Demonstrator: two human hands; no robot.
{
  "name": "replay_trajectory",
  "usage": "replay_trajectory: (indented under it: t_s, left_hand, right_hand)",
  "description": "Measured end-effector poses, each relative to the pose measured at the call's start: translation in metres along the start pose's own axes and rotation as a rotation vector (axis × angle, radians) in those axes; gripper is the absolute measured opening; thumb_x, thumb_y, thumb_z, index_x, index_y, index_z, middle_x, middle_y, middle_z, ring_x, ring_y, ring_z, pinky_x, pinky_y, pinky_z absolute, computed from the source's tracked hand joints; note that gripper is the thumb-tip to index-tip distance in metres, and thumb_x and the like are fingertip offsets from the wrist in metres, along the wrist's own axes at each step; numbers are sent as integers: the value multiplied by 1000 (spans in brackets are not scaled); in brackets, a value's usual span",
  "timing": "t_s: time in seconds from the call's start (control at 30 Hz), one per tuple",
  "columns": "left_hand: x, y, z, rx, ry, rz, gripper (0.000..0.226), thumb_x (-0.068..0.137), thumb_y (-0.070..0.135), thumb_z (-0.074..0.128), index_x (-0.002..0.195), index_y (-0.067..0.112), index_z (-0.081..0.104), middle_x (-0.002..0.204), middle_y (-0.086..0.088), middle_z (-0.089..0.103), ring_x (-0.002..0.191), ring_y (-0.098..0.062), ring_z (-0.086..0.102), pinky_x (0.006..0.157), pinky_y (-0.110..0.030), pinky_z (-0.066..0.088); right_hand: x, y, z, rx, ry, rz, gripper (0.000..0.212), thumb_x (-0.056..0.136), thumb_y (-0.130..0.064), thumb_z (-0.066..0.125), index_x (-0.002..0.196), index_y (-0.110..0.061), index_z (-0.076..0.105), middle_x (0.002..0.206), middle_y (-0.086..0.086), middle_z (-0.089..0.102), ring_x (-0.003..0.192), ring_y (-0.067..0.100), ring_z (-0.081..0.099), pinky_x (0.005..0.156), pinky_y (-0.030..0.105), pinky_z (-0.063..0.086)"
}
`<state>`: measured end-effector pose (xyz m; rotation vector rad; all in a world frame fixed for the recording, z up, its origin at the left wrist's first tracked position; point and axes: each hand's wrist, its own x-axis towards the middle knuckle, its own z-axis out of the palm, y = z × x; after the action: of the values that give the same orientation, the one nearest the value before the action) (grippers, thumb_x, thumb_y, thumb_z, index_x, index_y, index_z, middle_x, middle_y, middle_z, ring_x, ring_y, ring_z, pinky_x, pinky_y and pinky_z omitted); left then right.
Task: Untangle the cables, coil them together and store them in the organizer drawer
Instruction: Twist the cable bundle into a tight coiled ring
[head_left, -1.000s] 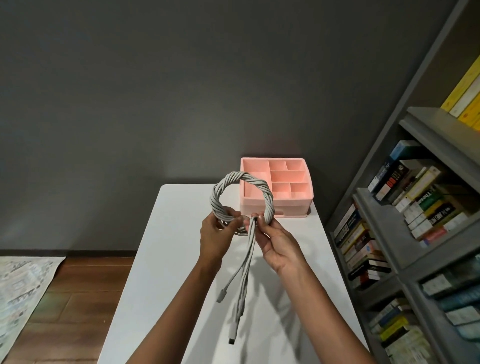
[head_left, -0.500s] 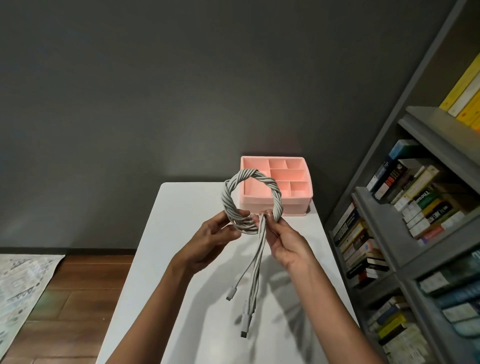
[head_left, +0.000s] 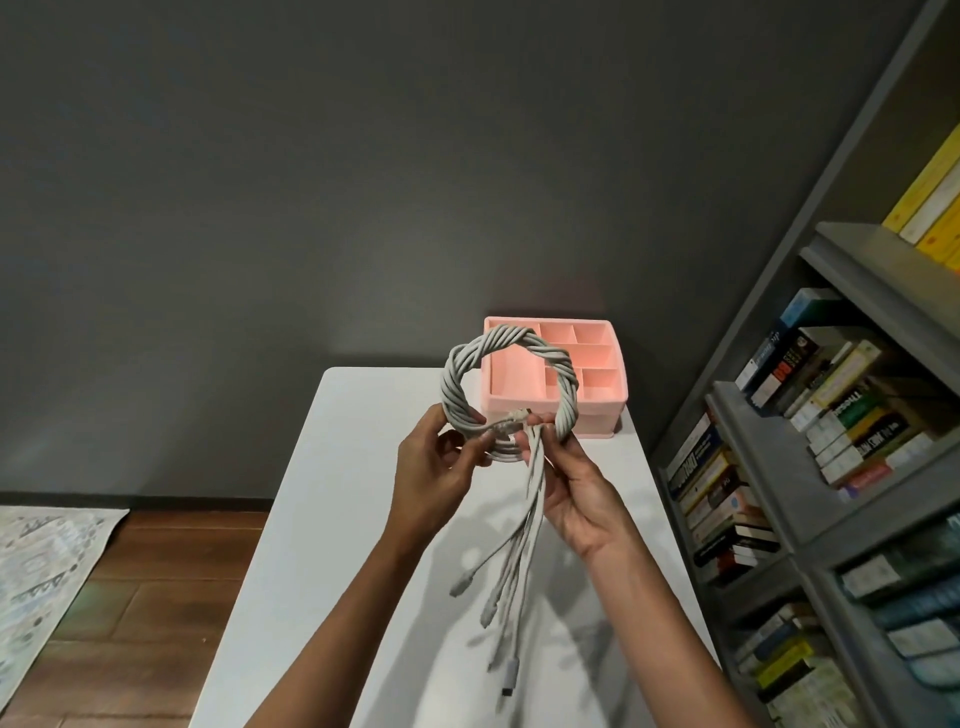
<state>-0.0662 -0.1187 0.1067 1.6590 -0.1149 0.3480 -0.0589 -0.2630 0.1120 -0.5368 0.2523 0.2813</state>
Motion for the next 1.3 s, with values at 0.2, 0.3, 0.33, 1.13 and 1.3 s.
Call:
replay_trajectory:
  t_s: [0.2, 0.3, 0.33, 1.13, 1.3]
  left_hand:
    - [-4, 5, 10, 200, 169, 194, 14, 87, 16, 66, 88, 6, 55, 82, -6, 60, 69, -14, 66, 58, -34, 56]
    - [-5, 14, 13, 215, 212, 213, 13, 86, 22, 65, 87, 10, 58, 79, 3, 64, 71, -10, 64, 63, -25, 53]
    - [-4, 17, 12, 218, 224, 202, 13, 86, 23, 65, 87, 12, 59, 78, 6, 65, 70, -8, 63, 64, -23, 51]
    - [18, 2, -39, -270, -547, -185, 16, 82, 5, 60, 90, 5, 47, 85, -9, 64, 94, -29, 59, 91, -42, 45]
    - [18, 8, -50, -319, -626, -236, 39, 90, 37, 54, 114, 6, 53, 101, -15, 64, 109, -32, 56, 99, -39, 41]
  right_hand:
    - [-4, 2, -3, 23, -44, -44, 68, 14, -15, 99, 79, -7, 78, 87, 7, 75, 76, 19, 73, 67, 25, 59]
    - [-6, 2, -4, 18, -57, -51, 66, 10, -16, 99, 73, -10, 79, 82, 3, 75, 70, 15, 73, 62, 22, 58]
    - [-6, 2, -3, 11, -61, -49, 65, 9, -16, 99, 71, -11, 79, 80, 2, 75, 68, 15, 73, 61, 21, 58]
    - [2, 4, -1, -80, 2, 52, 65, 6, -16, 98, 66, -6, 77, 77, 7, 74, 68, 16, 73, 58, 21, 56]
    - [-1, 0, 3, -56, 46, 56, 71, -3, -14, 96, 63, -1, 75, 71, 11, 72, 62, 16, 72, 54, 21, 56]
